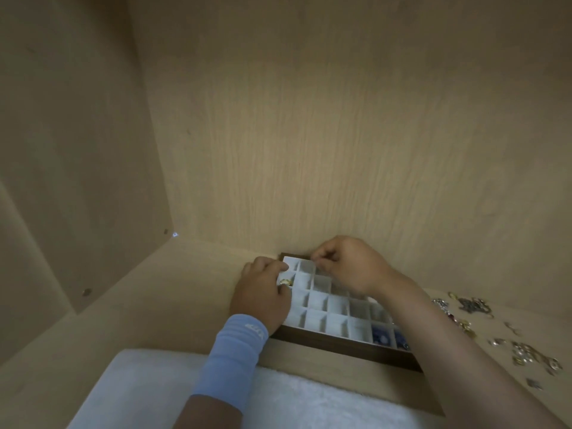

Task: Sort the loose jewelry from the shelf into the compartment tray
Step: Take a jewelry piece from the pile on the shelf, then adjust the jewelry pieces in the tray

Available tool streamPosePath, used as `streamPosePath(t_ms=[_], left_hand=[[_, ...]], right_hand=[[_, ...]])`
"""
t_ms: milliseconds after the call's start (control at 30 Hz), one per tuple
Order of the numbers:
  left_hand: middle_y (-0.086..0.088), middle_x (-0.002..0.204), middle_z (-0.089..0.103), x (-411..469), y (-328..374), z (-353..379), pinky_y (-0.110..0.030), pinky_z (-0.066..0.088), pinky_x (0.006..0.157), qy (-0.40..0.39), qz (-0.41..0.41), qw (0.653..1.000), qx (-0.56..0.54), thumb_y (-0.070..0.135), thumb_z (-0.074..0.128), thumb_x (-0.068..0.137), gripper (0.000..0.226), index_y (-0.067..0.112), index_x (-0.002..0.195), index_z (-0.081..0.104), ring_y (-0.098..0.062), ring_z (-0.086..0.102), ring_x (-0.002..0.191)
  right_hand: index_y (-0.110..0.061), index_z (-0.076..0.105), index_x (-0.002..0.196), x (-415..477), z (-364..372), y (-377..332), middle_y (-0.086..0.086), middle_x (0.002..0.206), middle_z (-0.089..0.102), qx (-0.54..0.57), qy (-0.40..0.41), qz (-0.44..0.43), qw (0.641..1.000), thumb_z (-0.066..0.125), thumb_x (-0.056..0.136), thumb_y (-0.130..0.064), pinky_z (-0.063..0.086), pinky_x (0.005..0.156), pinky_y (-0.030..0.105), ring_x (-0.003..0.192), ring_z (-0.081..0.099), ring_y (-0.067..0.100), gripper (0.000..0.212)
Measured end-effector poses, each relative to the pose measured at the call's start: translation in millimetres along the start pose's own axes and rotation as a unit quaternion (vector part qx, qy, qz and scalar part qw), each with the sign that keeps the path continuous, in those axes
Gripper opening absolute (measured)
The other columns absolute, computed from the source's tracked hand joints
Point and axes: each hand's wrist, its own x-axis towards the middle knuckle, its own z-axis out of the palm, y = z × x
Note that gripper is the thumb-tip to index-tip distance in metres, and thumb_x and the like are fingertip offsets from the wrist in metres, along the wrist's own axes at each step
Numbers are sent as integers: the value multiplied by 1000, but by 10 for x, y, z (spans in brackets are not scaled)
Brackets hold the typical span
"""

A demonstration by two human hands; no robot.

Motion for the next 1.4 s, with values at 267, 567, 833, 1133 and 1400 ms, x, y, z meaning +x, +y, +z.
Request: streamPosePath(t_ms=[267, 567, 833, 1133, 1400], left_hand=[[8, 122, 55, -38, 643, 203, -31, 39, 101, -22, 129, 991, -9, 25, 53, 90, 34, 29, 123, 58, -13, 46, 116], [7, 129, 52, 76, 1383, 841, -33, 41, 104, -124, 168, 978, -25, 27, 51, 93, 33, 26, 126, 59, -14, 46, 120], [11, 136, 49, 116, 1420, 1146, -37, 38, 107, -136, 171, 976, 25, 41, 48, 93, 40, 29, 130, 55, -13, 38, 128], [10, 129, 58, 96, 1402, 1146, -34, 43, 105, -114, 140, 981, -73, 35, 55, 94, 36, 31, 130, 55, -7, 50, 120], [14, 87, 70, 142, 1411, 942, -8, 47, 73, -98, 34, 945, -311, 21, 66, 89, 12, 31, 91, 70, 6, 62, 83]], right_hand=[[-25, 75, 90, -564, -636, 741, -11, 95, 72, 1, 79, 106, 991, 65, 95, -24, 52, 87, 32, 92, 66, 9, 11], [-38, 77, 90, -766, -645, 1227, -18, 92, 74, -66, 18, 151, 986, 64, 89, -29, 54, 84, 30, 88, 67, 6, 16], [-35, 74, 90, -752, -566, 1396, -15, 88, 70, -78, 12, 140, 987, 73, 82, -32, 52, 81, 28, 90, 66, 10, 8], [-22, 79, 80, -803, -605, 1493, -8, 79, 76, 151, 75, 139, 976, 72, 89, -21, 53, 76, 22, 78, 70, 4, 11], [-11, 77, 97, -771, -553, 1265, 2, 84, 77, 351, 140, 142, 915, 74, 89, -17, 52, 69, 18, 72, 67, 4, 11]])
